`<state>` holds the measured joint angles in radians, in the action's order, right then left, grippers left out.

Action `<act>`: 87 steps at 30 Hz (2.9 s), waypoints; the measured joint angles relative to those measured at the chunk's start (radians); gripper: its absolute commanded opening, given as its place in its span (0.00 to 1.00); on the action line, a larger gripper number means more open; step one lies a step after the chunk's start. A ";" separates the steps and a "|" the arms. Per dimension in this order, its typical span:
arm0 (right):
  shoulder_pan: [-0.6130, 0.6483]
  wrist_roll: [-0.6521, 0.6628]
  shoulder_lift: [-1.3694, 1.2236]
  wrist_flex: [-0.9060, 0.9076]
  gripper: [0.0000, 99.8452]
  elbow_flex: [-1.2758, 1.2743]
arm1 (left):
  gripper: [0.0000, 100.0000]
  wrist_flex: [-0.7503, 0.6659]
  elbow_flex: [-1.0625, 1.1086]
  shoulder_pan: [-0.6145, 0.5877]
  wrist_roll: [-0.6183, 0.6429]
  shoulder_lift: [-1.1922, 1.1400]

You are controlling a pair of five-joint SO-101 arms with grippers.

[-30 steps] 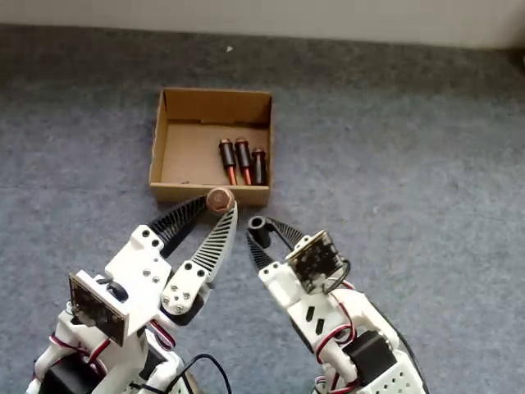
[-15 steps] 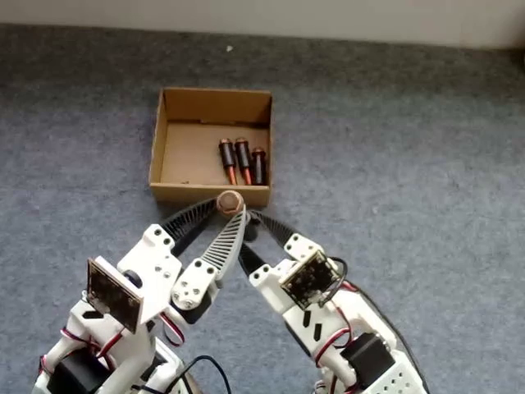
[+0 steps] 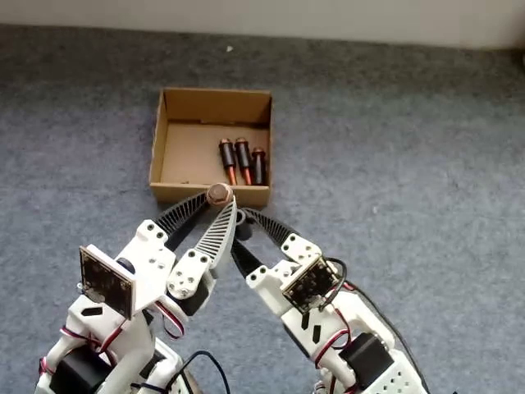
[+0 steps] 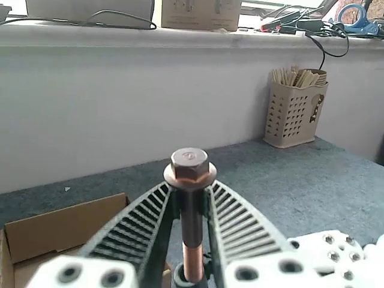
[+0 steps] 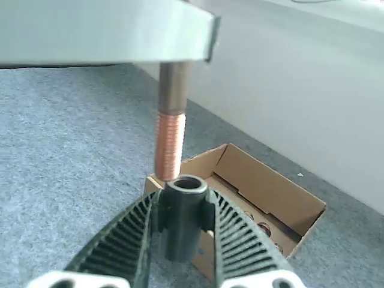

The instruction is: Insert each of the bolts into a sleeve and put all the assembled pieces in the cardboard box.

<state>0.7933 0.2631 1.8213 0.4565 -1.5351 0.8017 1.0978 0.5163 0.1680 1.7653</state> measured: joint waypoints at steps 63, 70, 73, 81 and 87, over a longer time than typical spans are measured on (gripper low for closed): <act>-0.058 0.003 0.003 -0.032 0.00 0.012 | 0.24 0.061 0.163 0.031 0.017 0.009; -0.149 0.002 0.002 -0.032 0.00 0.012 | 0.24 0.193 0.087 0.029 -0.003 0.011; -0.201 -0.061 0.002 -0.032 0.00 0.011 | 0.23 0.259 0.054 0.006 -0.054 0.011; -0.284 -0.127 0.002 -0.032 0.00 -0.018 | 0.22 0.460 0.081 -0.264 -0.212 0.011; -0.285 -0.133 0.003 -0.032 0.00 -0.043 | 0.06 0.423 0.276 -0.589 -0.222 0.011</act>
<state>0.5079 0.1297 1.8243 0.4242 -1.5781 1.2252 1.3740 -0.0729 -0.0545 1.7760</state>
